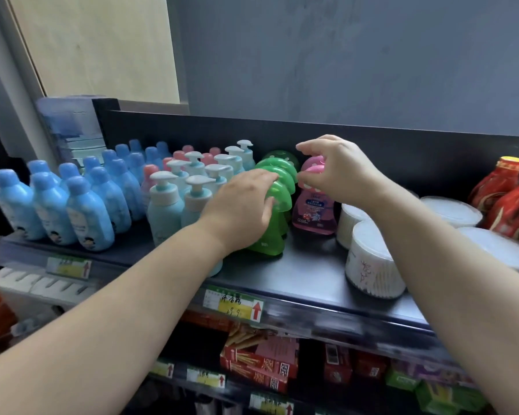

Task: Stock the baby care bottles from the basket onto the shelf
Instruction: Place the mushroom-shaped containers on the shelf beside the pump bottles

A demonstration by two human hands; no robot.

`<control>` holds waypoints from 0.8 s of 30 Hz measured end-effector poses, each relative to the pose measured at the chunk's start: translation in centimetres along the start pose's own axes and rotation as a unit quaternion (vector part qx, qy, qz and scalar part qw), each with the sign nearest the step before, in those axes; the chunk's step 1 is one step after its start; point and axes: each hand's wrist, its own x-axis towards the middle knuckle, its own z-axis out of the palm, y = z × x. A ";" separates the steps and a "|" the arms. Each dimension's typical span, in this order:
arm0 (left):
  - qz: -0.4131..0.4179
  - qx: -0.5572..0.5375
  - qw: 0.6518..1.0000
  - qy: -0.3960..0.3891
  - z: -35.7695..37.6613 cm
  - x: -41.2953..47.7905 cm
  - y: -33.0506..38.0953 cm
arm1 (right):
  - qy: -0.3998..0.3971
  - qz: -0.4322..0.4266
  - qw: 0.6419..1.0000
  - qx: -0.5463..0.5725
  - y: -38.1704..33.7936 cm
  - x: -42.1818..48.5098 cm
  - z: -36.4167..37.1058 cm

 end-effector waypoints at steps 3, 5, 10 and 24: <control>-0.007 -0.046 0.997 0.054 -2.1 -3.9 -0.7 | 0.034 -0.042 0.997 0.062 -3.8 -2.6 0.5; -0.021 -0.056 0.995 0.085 -3.5 -7.0 -1.9 | 0.017 -0.077 0.994 0.071 -6.3 -4.3 1.3; -0.077 -0.035 0.992 0.094 -5.6 -15.0 -6.5 | -0.075 -0.126 0.984 0.099 -12.8 -7.8 5.4; -0.309 0.042 0.946 -0.094 -9.2 -42.5 -24.5 | -0.362 -0.157 0.919 0.024 -30.3 -14.8 25.8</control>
